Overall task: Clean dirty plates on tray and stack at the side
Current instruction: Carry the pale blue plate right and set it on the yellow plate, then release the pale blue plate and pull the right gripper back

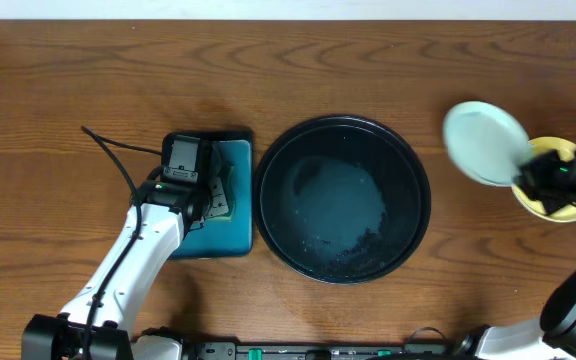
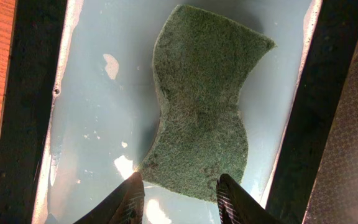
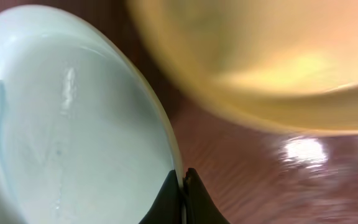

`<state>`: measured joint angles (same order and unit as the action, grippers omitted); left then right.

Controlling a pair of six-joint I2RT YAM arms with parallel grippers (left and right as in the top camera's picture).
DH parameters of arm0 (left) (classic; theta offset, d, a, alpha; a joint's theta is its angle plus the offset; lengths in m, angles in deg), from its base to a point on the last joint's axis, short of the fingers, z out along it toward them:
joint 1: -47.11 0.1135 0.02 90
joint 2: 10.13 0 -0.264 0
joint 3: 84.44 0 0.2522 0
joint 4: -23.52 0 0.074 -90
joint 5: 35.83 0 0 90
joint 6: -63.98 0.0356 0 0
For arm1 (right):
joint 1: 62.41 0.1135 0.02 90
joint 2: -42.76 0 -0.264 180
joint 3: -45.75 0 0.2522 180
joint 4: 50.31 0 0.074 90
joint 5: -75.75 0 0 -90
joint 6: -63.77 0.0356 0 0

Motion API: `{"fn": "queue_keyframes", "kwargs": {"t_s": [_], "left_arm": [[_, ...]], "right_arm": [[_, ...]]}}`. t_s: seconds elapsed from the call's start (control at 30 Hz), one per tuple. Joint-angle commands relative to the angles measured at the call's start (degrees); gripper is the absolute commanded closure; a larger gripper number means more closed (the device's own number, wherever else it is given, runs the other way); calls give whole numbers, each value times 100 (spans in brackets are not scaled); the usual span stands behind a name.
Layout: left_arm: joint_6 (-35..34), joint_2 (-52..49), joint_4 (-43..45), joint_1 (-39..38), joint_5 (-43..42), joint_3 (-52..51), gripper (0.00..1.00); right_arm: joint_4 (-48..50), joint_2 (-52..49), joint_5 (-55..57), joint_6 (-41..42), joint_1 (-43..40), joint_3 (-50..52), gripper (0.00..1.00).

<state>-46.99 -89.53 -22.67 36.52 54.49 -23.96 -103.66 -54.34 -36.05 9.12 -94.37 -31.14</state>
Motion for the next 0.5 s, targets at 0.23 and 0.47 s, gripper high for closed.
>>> {"fn": "queue_keyframes", "kwargs": {"t_s": [0.23, 0.47], "left_arm": [[-28, -13, -11, 17, 15, -11, 60], [-28, -13, -11, 17, 15, -11, 60]], "right_arm": [[-7, 44, -166, -68, -1486, 2, 99], [7, 44, 149, -70, -1740, 2, 99]]}}
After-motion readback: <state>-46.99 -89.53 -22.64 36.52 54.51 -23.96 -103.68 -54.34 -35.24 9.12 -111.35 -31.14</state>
